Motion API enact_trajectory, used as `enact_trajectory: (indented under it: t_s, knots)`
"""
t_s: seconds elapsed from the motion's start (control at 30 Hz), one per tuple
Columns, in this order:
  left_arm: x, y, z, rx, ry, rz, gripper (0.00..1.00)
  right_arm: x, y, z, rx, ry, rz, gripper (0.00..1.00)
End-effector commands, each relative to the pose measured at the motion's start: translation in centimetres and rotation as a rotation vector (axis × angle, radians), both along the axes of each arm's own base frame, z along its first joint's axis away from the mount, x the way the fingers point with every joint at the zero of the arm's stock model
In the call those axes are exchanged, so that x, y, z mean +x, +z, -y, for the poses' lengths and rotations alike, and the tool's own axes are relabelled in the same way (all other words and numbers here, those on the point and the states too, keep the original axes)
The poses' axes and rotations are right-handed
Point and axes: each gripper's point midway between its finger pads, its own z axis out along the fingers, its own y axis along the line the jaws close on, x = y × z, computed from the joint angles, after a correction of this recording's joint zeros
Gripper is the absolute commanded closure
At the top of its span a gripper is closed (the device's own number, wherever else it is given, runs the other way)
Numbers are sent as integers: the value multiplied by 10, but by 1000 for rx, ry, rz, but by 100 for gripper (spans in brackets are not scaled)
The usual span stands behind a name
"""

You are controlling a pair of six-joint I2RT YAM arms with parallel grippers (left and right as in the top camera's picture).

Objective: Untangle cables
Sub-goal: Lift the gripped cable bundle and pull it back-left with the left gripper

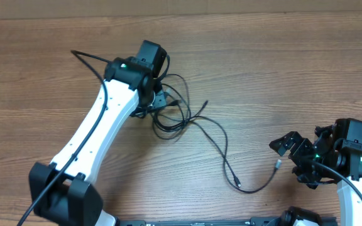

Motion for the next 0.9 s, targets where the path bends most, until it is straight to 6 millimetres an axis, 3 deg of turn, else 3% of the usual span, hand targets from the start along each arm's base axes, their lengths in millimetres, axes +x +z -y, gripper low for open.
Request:
enact_trajectory:
  t_s: [0.0,0.03,0.1,0.13,0.17,0.2,0.33,0.4,0.5,0.63,0.87]
  knots:
    - [0,15,-13,51,-2,42,77,-1,-1,0,-3,3,-1,0]
    - [-1,15,-13,53,-3,35,53,-1,-1,0,-3,3,-1,0]
    - [-4,12,-13,54,-5,19,25,-1,-1,0,-3,3,-1,0]
    - [-5,12,-13,56,-5,15,19,-1,-1,0,-3,3,-1,0]
    - [-5,11,-13,57,-5,13,4,-1,-1,0,-3,3,-1,0]
    - [-5,11,-13,55,-5,11,0,-1,-1,0,-3,3,-1,0]
    - [-8,7,-6,19,-9,-11,1,-1,-1,0,-3,3,-1,0]
    - [-10,4,2,-26,-35,-27,11,-1,-1,0,-3,3,-1,0]
    - [-8,-4,20,-62,-175,-16,14,-1,-1,0,-3,3,-1,0]
    - [-6,-21,44,-67,-313,6,18,-1,-1,0,-3,3,-1,0]
    - [-2,-56,80,-65,-395,11,23,-1,-1,0,-3,3,-1,0]
